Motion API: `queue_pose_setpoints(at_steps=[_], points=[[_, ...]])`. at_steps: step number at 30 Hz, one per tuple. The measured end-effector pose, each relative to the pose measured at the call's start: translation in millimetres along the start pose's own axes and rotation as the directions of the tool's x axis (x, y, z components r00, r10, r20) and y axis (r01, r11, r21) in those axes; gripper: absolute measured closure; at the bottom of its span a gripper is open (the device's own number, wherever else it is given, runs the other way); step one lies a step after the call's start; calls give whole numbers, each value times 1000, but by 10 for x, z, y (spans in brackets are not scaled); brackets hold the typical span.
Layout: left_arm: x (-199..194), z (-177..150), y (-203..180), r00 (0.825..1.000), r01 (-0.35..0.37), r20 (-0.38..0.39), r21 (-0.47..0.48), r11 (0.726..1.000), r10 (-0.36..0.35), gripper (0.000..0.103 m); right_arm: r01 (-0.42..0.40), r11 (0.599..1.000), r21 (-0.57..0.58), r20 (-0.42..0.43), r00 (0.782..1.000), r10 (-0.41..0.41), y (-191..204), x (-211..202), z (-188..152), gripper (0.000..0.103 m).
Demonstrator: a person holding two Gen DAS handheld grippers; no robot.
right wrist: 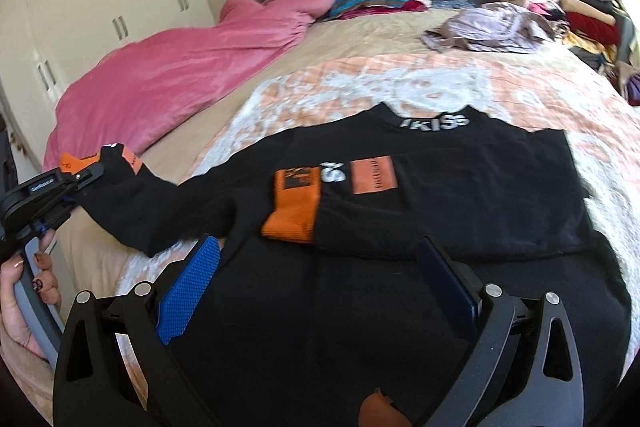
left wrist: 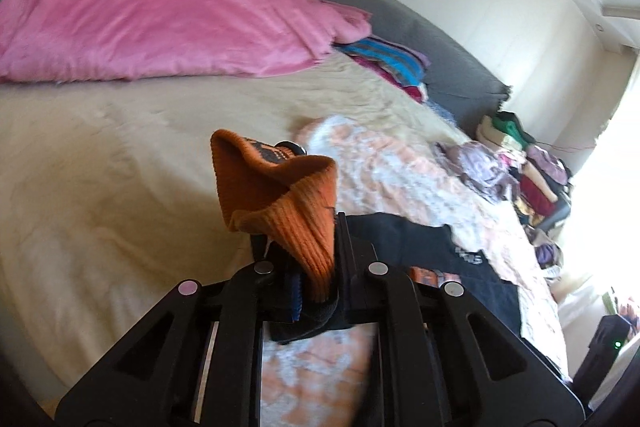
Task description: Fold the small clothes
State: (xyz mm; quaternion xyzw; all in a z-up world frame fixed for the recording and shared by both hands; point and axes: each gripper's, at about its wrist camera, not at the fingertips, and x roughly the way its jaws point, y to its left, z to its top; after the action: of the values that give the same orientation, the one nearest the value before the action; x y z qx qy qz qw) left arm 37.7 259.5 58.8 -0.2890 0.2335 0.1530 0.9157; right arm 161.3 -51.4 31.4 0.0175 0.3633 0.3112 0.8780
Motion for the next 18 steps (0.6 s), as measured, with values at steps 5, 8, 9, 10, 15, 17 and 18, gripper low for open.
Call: queue_pose_setpoints(at_steps=[5,8,9,10,15,17,18], points=[[86,10,-264,997,67,-38,47,997,-66,97,16,999,52,26,1000,-17,-200,-158,18,5],[121,-5,-408,994,99,-54,70,993,-95,98,25,997,79,42,999,-29,-292,-265,15,5],[132,-3,-440,993,110,-60,72,991,-106,98,27,996,85,45,998,-31,-312,-289,15,5],[148,-1,-479,991,123,-67,74,990,-118,98,31,995,94,48,998,-36,-349,-325,13,5],[208,29,-667,983,170,-91,101,980,-161,98,67,991,119,52,996,-73,-477,-403,9,5],[222,29,-747,978,192,-104,107,975,-181,98,69,989,133,54,996,-77,-520,-427,-1,5],[228,31,-792,976,202,-111,111,973,-190,98,72,988,140,58,995,-81,-545,-448,-10,5]])
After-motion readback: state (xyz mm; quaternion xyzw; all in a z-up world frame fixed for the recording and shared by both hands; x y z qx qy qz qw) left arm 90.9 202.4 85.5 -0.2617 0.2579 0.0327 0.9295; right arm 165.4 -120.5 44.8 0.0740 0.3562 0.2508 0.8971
